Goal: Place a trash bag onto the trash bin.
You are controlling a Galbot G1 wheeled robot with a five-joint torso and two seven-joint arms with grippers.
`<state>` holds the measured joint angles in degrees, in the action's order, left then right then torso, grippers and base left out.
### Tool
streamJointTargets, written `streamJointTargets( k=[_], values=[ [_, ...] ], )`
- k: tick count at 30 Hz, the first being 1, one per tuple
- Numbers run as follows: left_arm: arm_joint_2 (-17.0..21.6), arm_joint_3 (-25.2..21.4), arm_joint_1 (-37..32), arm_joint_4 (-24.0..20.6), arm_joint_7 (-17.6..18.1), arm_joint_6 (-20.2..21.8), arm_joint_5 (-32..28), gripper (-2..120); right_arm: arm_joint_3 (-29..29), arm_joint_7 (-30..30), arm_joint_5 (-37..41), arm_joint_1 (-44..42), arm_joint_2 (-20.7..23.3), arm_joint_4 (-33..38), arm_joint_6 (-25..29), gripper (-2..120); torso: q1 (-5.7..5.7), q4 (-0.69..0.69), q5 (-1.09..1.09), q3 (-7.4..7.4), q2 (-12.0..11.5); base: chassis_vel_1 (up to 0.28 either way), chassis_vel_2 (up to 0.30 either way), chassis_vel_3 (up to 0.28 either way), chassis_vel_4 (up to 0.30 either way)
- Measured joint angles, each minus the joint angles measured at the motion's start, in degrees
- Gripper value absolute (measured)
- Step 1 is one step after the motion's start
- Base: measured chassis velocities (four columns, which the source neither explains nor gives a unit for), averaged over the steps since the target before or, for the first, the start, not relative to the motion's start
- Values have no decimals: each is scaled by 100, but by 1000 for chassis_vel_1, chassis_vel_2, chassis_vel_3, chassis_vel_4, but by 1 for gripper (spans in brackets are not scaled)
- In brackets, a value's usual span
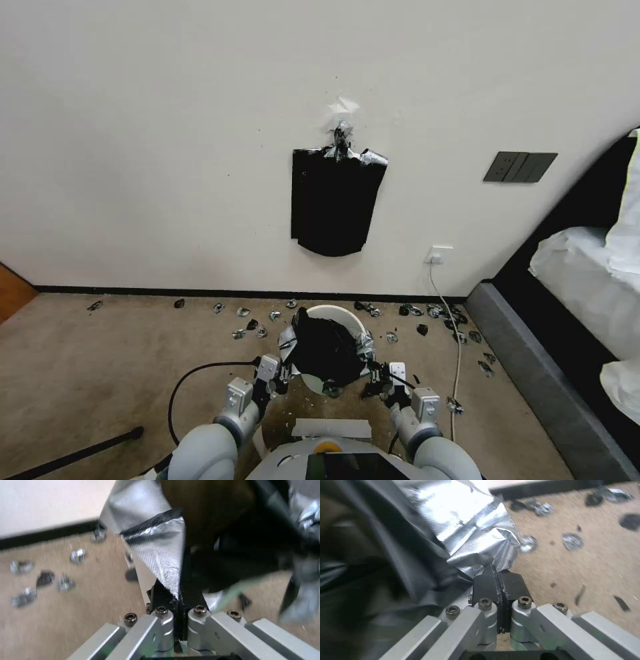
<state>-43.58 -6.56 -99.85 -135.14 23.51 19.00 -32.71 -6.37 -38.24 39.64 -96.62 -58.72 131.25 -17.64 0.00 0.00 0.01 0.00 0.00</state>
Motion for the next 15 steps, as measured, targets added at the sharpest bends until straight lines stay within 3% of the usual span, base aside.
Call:
streamJointTargets(
  k=[8, 15],
  values=[
    [-151, 46, -203, 317, -8, -5, 37, 0, 59, -48, 311, 265, -105, -272, -91, 0, 0, 0, 0, 0, 0, 0, 0, 0, 0],
    [-433, 154, 122, 768, -22, -9, 10, 0, 168, -3, 394, 539, -182, -628, -110, 0, 0, 0, 0, 0, 0, 0, 0, 0, 0]
  ],
)
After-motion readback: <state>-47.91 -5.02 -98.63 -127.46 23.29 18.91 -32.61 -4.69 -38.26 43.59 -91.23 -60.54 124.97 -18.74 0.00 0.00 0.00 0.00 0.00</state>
